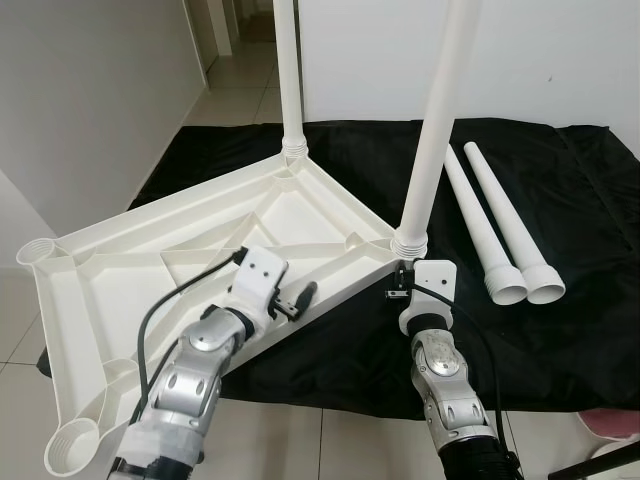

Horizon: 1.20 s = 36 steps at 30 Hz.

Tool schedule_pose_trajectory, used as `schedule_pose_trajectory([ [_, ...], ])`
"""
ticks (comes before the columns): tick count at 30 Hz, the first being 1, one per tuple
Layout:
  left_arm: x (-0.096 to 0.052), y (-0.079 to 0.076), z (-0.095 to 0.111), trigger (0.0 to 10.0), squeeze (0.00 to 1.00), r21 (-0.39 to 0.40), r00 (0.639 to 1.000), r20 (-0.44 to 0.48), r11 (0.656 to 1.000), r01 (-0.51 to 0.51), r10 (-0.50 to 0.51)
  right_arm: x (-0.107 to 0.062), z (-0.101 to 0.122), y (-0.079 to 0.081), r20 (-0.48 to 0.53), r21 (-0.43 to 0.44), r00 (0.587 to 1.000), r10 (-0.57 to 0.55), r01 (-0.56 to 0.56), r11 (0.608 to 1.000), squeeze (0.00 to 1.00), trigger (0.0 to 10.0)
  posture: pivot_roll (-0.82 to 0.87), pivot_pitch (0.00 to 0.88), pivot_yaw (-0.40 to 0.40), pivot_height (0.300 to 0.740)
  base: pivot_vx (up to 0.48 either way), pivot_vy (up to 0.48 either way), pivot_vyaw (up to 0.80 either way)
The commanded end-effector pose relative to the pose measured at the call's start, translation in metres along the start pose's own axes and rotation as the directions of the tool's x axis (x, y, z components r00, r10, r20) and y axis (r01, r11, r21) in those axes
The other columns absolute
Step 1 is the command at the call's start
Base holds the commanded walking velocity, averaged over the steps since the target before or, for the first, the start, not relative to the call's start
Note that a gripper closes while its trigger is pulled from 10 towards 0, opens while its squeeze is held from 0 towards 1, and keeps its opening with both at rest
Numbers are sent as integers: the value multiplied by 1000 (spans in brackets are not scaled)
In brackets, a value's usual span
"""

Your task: Building children table

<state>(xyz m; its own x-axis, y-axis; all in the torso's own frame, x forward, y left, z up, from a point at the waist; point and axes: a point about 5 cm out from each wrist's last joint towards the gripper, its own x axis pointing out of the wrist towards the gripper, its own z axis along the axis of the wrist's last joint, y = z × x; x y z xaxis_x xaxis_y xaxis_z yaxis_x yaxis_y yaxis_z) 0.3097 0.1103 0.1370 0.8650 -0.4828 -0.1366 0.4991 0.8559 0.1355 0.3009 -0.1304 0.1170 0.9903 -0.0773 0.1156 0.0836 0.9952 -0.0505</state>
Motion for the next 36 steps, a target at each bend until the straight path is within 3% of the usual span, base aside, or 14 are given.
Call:
schedule_pose_trajectory([
  [1, 0, 8, -9, 10000, 0, -13, 993, -64, 995, -96, 95, -2, -2, 3, -13, -6, 1000, 7, -7, 1000, 0, 10000, -35, 45, 67, 740, 0, 0, 0],
  [8, 0, 8, -11, 10000, 0, -15, 993, -88, 997, -79, 78, -2, -2, 3, -13, -8, 1000, 8, -8, 1000, 0, 10000, -41, 38, 70, 740, 0, 0, 0],
  [10, 1, 6, -16, 10000, 0, -5, 986, -157, 998, -58, 57, -1, -2, 4, -10, -11, 1000, 14, -14, 1000, 0, 10000, -42, 27, 68, 740, 0, 0, 0],
  [14, 1, 6, -17, 10000, 0, -7, 984, -172, 998, -58, 56, 0, -2, 5, -9, -12, 1000, 15, -16, 1000, 0, 10000, -42, 27, 68, 740, 0, 0, 0],
  [21, 4, 12, -22, 10000, 0, 36, 957, -278, 996, -80, 87, 0, -1, 4, -8, -13, 1000, 9, -9, 1000, 0, 10000, -46, 32, 76, 740, 0, 0, 0],
  [30, 8, 14, -27, 10000, 0, 35, 930, -348, 993, -111, 116, 1, -1, 3, -9, -10, 1000, -3, 3, 1000, 0, 10000, -47, 32, 85, 740, 0, 0, 0],
  [31, 9, 14, -28, 4392, 0, 28, 922, -371, 993, -113, 116, 1, -1, 4, -8, -9, 1000, -5, 5, 1000, 0, 10000, -51, 32, 92, 740, 0, 0, 0],
  [33, 9, 14, -28, 4392, 0, 28, 922, -371, 993, -113, 116, 1, -1, 4, -8, -9, 1000, -5, 5, 1000, 0, 10000, -51, 32, 92, 740, 0, 0, 0],
  [34, 10, 15, -29, 0, 0, 24, 915, -384, 992, -123, 123, 2, 0, 4, -7, -8, 1000, -7, 7, 1000, 0, 10000, -52, 38, 93, 740, 0, 0, 0],
  [36, 13, 17, -28, 0, 0, 27, 910, -395, 992, -124, 124, 2, 0, 2, -6, -9, 1000, -17, 17, 1000, 0, 10000, -53, 40, 96, 740, 0, 0, 0],
])
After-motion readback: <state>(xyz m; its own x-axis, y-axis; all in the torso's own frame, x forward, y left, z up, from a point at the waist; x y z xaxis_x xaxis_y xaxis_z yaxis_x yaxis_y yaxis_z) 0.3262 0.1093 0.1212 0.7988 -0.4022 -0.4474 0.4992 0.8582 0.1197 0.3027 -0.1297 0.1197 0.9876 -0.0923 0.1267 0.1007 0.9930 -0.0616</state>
